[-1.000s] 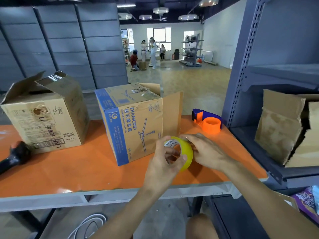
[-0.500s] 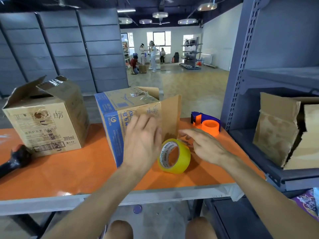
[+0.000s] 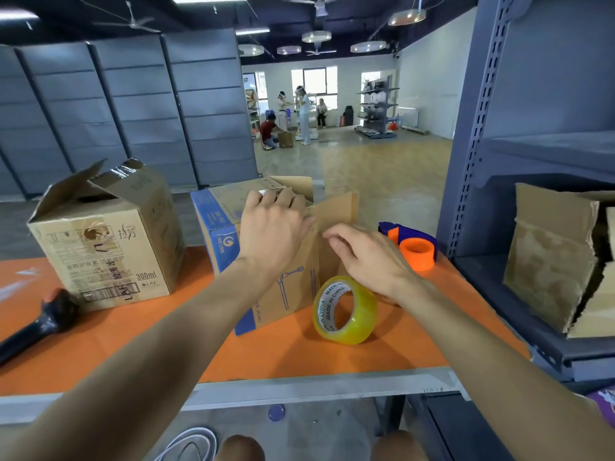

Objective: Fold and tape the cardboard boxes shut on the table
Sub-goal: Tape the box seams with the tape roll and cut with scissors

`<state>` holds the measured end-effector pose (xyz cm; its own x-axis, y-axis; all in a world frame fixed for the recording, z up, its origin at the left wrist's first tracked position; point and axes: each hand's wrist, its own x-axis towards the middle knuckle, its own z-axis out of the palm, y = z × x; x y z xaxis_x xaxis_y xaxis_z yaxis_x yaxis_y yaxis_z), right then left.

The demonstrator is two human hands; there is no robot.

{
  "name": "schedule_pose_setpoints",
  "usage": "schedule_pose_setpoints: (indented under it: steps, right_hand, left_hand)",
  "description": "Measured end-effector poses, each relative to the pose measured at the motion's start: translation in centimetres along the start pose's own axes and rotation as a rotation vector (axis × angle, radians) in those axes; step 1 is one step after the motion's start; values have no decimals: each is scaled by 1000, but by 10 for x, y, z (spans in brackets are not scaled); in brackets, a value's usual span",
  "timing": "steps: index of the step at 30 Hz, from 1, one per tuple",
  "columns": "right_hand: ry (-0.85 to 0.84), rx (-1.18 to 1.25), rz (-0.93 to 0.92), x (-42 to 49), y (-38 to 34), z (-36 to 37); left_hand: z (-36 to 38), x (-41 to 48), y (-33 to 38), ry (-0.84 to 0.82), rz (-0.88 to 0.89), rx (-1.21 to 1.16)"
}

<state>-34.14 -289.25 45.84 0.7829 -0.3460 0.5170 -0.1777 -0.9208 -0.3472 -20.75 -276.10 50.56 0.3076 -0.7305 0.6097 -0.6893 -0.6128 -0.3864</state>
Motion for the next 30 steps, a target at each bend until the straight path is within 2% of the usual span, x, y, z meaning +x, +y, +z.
schedule_pose_setpoints:
  steps: [3,7,11,14,20,25,30]
  right_hand:
    - [35,5,20,3,0,0]
    - [63,13,19,4,3,2]
    - [208,-35,-96,12,3,0]
    - [246,-126,-162,25,-2,-5]
    - [130,-196,-201,51,-10,0]
    - [144,-166,-213,60,-6,9]
    - [54,-209,-237,63,-1,12]
  left_hand:
    - [10,-9,0,66,32,45]
    - [14,-13,5,41,53,143]
    - [8,-9,3,14,49,99]
    - [-2,-4,-4,-4,-23,64]
    - [-2,-10,-17,-65,-38,1]
    - [1,-15,-32,-110,24,-100]
    - [2,-32,-70,-98,-17,-215]
